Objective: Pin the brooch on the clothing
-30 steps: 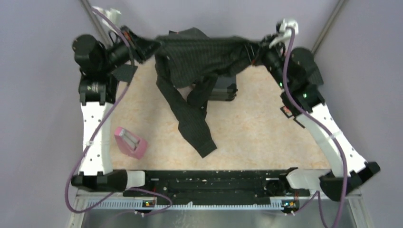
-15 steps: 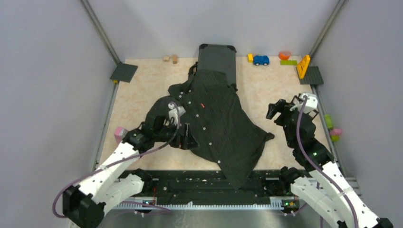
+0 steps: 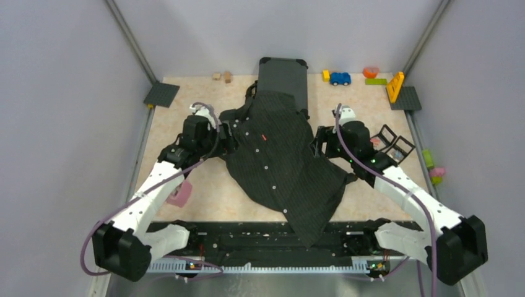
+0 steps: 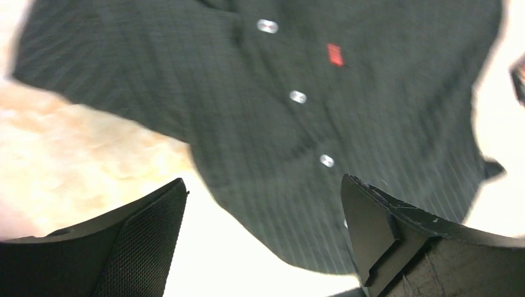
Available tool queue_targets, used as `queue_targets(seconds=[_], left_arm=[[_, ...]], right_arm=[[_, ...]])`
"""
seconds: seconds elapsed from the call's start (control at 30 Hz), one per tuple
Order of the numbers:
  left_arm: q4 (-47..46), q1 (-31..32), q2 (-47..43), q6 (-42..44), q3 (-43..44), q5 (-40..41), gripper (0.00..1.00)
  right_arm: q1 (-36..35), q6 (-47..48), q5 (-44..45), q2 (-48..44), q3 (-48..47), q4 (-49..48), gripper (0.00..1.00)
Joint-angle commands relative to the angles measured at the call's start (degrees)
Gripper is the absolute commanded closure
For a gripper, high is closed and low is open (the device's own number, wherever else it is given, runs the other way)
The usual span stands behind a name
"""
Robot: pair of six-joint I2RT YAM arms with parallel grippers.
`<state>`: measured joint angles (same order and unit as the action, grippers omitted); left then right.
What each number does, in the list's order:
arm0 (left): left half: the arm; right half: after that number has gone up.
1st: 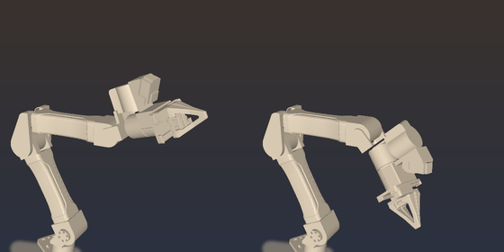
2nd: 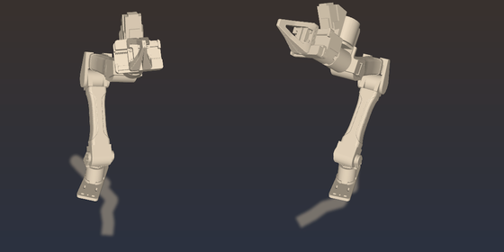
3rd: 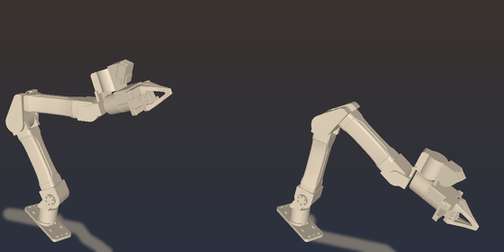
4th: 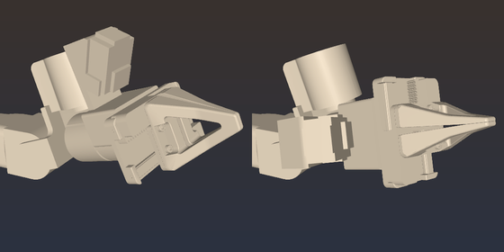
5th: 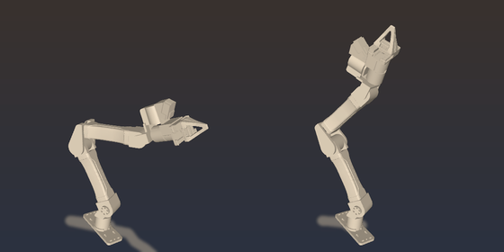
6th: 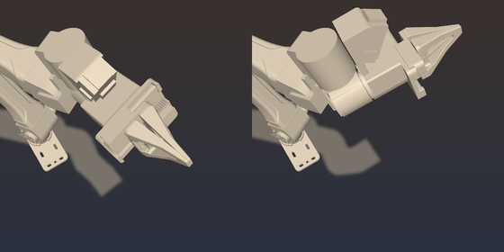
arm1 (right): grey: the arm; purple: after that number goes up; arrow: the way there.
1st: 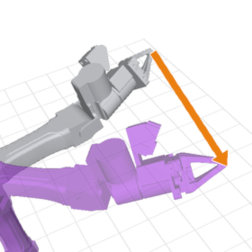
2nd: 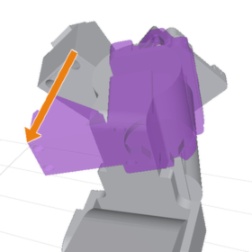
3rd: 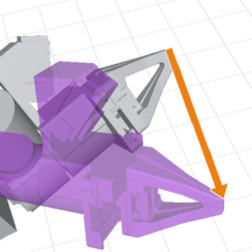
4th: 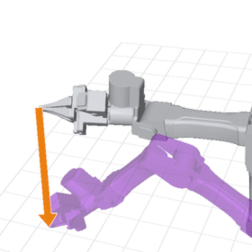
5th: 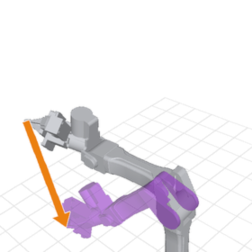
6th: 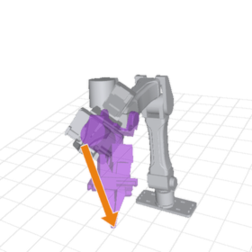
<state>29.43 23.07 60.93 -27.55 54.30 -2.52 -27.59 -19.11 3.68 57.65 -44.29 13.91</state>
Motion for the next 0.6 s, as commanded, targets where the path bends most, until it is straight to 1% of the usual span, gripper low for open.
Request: queue_targets(seconds=[0.0,0.07,0.13,0.2,0.3,0.33,0.4,0.5,0.57], left_arm=[[-6.2,-10.3,1.6,-2.6,-2.3,3.6,0.02],[-7.3,-15.5,3.0,-2.8,-2.3,3.7,0.02],[-8.9,-18.9,5.4,-2.0,-0.7,0.9,0.02],[-8.7,-20.6,9.8,-0.5,2.5,0.2,0.02],[-7.6,-22.6,16.8,1.0,6.8,-0.1,0.02],[-7.9,-24.7,18.7,1.0,7.5,-0.8,0.02],[-9.6,-26.6,21.6,0.7,7.6,-2.0,0.02],[-10.8,-28.1,26.3,0.7,9.2,-2.9,0.02],[-9.7,-28.8,30.0,1.0,11.0,-4.5,0.02]], right_arm=[[0.2,0.2,-9.4,5.8,-4.8,-7.2,0.28],[0.2,0.8,-8.9,9.4,-7.6,-8.0,0.28],[0.3,2.3,-8.1,13.8,-11.4,-8.5,0.26],[0.6,3.6,-8.7,19.1,-15.8,-9.0,0.25],[2.7,3.8,-15.8,27.4,-23.1,-10.1,0.26],[3.3,3.5,-17.3,30.3,-25.8,-9.9,0.26],[4.3,4.2,-19.1,35.8,-31.2,-9.3,0.26],[5.1,5.7,-21.5,44.9,-39.9,-7.1,0.27],[5.7,6.6,-23.9,50.1,-46.0,-5.2,0.27]])
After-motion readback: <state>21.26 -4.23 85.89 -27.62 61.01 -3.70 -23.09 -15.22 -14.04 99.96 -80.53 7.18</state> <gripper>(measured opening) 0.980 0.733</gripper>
